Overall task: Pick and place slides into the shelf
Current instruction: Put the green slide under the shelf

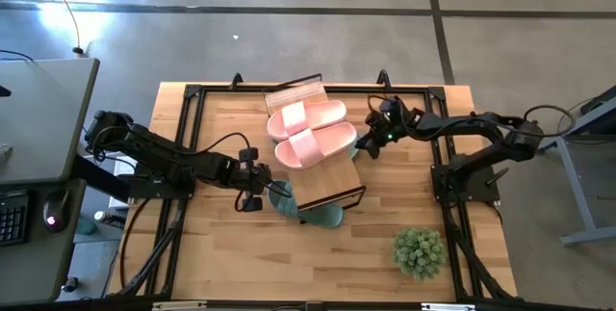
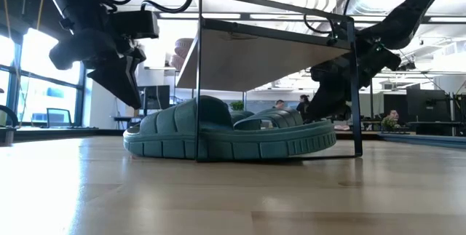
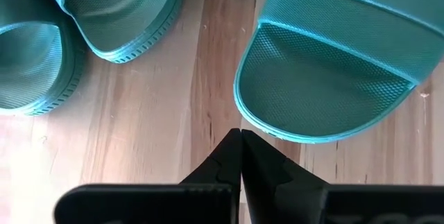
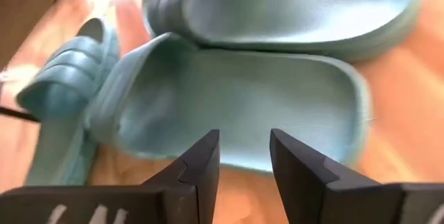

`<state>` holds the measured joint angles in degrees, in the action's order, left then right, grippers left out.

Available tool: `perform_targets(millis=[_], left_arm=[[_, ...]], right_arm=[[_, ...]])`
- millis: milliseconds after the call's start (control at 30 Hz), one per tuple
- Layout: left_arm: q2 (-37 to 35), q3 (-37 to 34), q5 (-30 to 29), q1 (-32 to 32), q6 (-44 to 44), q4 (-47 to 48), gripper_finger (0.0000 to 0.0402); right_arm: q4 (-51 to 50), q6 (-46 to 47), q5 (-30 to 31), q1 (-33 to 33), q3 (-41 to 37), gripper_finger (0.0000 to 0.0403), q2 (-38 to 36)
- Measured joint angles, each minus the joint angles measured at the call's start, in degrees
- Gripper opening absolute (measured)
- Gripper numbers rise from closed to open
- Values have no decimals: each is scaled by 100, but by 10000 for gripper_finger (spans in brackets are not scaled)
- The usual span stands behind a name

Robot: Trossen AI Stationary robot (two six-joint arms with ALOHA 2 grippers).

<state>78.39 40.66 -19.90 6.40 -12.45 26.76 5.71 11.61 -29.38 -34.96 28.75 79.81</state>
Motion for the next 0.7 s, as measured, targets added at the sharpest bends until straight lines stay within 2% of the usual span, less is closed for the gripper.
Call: perform_targets(millis=[67, 200, 267, 433, 700], left_arm=[[0, 0, -1, 0, -1, -4, 1], [0, 0, -3, 2, 0, -11, 1], [0, 0, -4, 0, 0, -13, 1], [0, 0, -5, 2, -2, -15, 1], [0, 0, -22, 1, -2, -15, 1]], right_arm=[[-10, -125, 254, -95, 2, 119, -67], [-162, -347, 1160, -285, 2, 119, -72], [-232, -423, 1347, -356, 2, 119, -68], [-423, -828, 1428, -437, 2, 111, -64], [-367, -959, 1279, -392, 6, 29, -35]])
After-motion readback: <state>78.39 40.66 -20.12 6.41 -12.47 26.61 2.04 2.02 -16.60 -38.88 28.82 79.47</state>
